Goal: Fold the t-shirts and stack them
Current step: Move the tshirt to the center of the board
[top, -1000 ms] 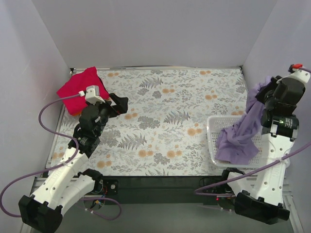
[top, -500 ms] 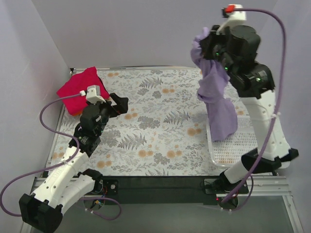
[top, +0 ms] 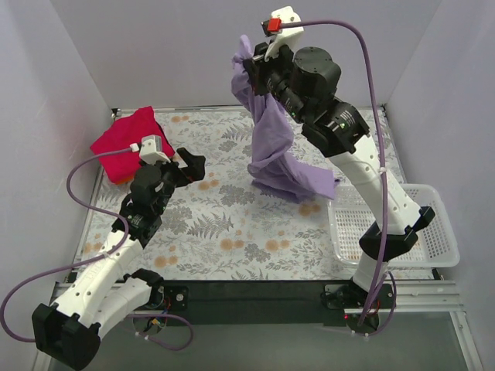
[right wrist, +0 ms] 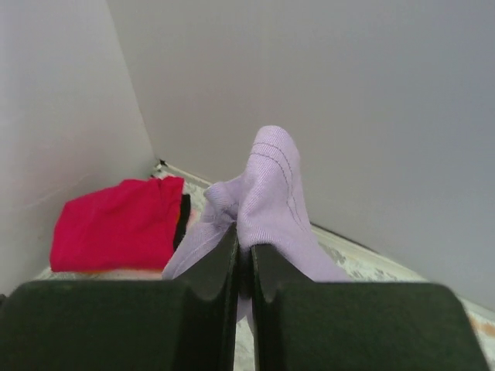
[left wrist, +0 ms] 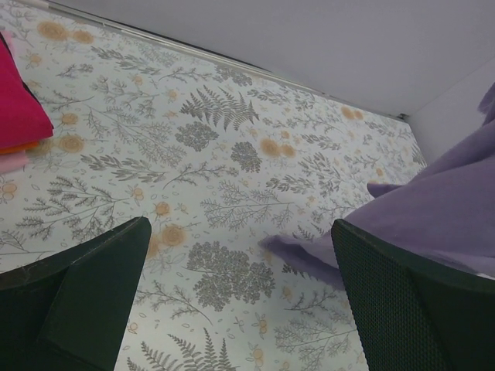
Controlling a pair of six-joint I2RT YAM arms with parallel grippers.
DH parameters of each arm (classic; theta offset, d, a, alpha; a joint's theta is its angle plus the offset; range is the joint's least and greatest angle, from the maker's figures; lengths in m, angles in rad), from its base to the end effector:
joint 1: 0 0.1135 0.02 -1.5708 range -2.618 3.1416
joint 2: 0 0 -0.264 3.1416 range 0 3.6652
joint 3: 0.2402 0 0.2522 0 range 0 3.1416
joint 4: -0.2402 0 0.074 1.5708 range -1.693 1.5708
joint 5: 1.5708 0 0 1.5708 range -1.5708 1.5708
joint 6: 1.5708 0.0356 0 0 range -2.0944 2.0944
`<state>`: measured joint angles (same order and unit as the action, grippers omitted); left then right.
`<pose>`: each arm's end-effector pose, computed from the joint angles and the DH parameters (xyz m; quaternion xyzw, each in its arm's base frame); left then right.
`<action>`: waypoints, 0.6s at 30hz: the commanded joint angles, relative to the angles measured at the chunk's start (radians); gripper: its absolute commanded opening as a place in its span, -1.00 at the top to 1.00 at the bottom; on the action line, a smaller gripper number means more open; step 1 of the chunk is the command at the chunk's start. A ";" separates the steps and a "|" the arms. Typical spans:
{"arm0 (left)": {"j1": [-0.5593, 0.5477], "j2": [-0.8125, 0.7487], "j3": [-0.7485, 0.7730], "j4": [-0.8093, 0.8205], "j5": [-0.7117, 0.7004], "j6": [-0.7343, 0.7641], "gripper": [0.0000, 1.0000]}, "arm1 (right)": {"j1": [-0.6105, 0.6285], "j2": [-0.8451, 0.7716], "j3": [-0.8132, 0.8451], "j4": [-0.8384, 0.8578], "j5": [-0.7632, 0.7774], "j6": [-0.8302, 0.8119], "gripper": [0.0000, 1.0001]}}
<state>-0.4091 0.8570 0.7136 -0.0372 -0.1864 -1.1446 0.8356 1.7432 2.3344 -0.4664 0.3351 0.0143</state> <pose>0.1911 -0.0756 0.3179 -0.3305 0.6921 -0.3961 0.5049 0.2381 0.2458 0.5733 -0.1458 0.6481 0.2043 0.7191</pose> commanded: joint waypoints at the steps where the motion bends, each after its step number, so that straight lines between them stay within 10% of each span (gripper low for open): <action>1: -0.004 -0.003 0.014 0.002 -0.025 0.016 -0.93 | 0.043 -0.020 0.080 0.253 -0.066 -0.060 0.97; 10: -0.004 0.005 -0.008 0.011 -0.036 0.014 -0.93 | 0.054 -0.088 -0.131 0.302 -0.079 0.013 0.97; 18: -0.004 0.065 -0.029 0.007 -0.111 0.006 -0.93 | -0.050 -0.336 -0.835 0.324 0.283 0.120 0.97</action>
<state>-0.4091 0.8974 0.6991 -0.0235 -0.2295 -1.1423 0.8772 1.5208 1.7321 -0.2104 0.4320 0.0460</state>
